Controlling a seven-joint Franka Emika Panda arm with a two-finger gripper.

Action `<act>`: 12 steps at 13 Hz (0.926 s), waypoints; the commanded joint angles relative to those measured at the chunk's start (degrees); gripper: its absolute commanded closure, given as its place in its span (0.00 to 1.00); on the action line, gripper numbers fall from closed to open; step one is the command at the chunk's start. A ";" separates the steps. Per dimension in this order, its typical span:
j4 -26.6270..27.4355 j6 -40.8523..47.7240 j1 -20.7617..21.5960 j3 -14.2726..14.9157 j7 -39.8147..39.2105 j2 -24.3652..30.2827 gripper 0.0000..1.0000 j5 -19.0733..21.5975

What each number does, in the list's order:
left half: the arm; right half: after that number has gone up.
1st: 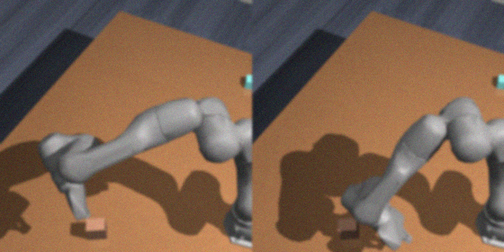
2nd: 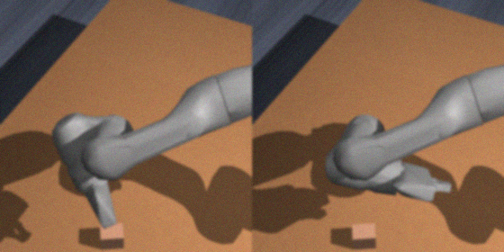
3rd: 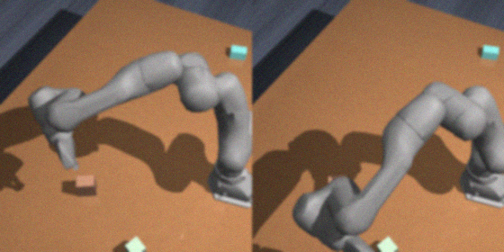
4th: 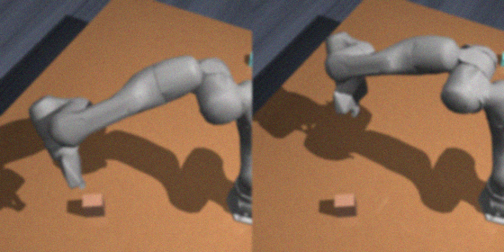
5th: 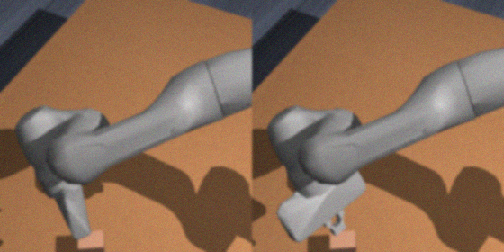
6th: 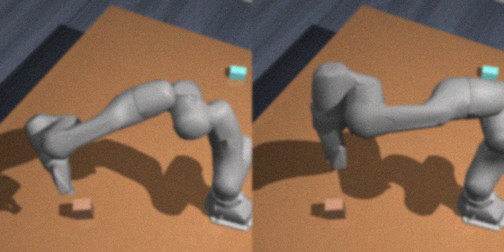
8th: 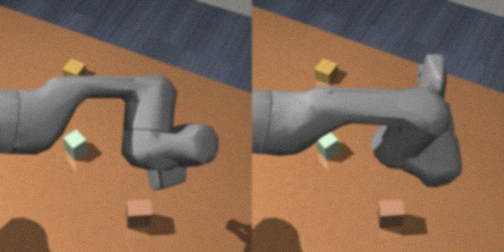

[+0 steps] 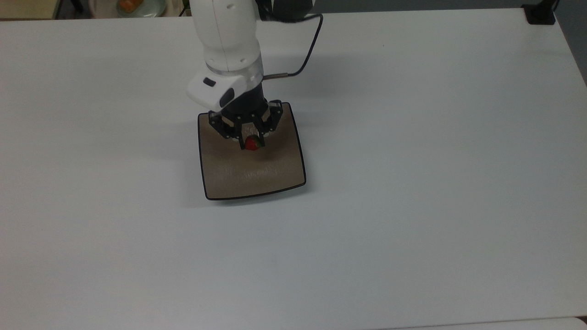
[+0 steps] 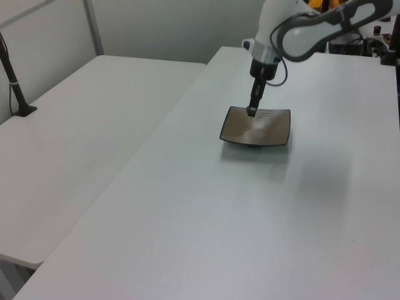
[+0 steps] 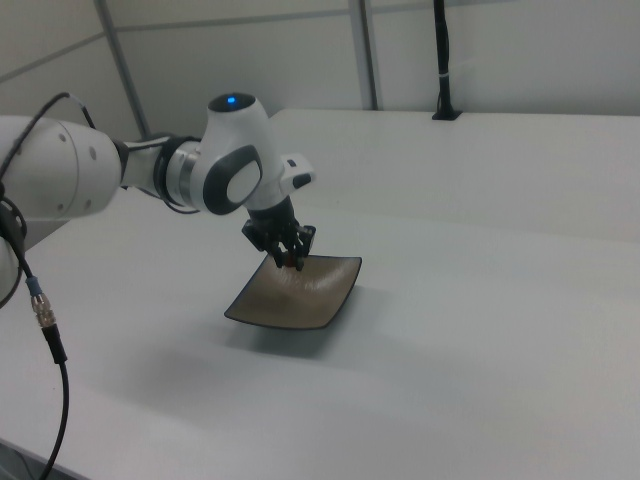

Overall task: Strawberries on a ceramic plate
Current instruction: 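Open the gripper to release the strawberry onto the plate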

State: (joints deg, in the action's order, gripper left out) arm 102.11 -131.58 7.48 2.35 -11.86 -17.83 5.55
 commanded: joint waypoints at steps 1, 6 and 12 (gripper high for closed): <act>2.83 -3.33 0.96 0.19 0.87 -0.36 0.84 0.78; 3.36 -3.42 1.22 0.19 0.87 -2.03 0.70 0.25; 3.27 -3.42 1.14 0.19 0.79 -2.13 0.09 0.25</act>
State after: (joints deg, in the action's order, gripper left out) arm 104.42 -133.60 8.14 2.32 -11.84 -20.62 5.54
